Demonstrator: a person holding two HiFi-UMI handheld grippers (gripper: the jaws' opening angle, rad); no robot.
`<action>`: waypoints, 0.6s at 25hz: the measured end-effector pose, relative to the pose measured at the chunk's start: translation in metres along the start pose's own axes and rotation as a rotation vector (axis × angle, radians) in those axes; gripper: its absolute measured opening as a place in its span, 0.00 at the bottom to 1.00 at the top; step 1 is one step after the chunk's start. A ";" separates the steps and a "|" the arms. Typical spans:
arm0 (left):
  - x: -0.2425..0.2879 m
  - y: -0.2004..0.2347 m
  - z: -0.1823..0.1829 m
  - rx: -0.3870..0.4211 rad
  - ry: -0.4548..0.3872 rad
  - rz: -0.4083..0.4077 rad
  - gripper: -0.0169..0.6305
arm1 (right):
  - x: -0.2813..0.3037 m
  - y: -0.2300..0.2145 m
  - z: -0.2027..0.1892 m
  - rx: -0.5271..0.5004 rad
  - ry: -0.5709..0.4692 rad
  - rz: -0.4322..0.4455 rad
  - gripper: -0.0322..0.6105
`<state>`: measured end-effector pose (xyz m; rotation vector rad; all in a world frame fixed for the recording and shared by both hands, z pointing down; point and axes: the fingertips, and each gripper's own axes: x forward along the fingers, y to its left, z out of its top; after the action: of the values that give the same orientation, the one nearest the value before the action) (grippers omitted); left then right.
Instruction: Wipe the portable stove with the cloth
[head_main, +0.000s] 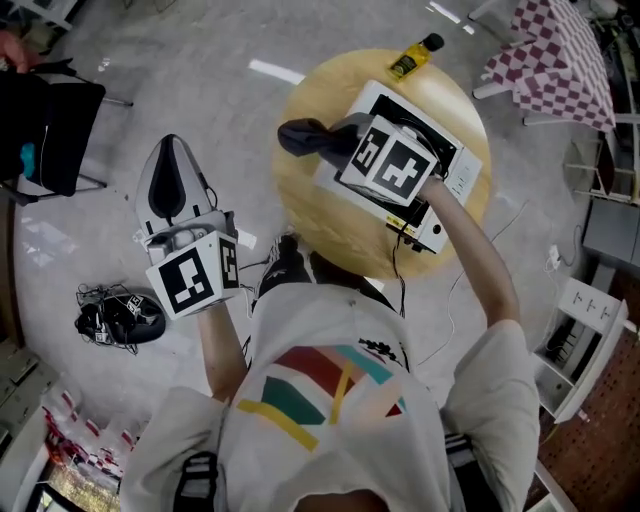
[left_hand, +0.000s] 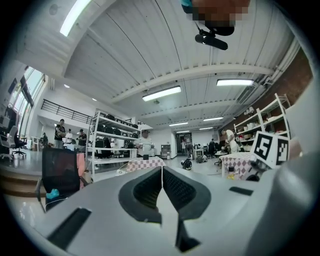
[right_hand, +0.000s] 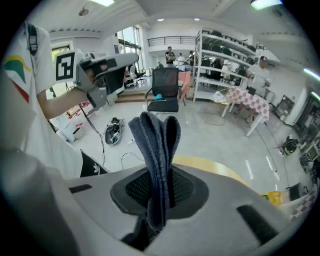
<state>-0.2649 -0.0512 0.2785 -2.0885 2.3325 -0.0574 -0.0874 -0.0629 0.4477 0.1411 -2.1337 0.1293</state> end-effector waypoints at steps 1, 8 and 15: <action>0.000 -0.006 0.005 -0.003 -0.006 -0.014 0.04 | -0.013 -0.007 0.008 0.015 -0.038 -0.041 0.10; 0.019 -0.080 0.073 -0.015 -0.142 -0.188 0.04 | -0.149 -0.051 0.041 0.157 -0.338 -0.422 0.10; 0.008 -0.175 0.145 -0.060 -0.232 -0.433 0.04 | -0.278 -0.026 0.034 0.278 -0.610 -0.756 0.10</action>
<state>-0.0872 -0.0809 0.1401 -2.4372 1.7465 0.2400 0.0369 -0.0800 0.1958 1.2646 -2.4851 -0.0775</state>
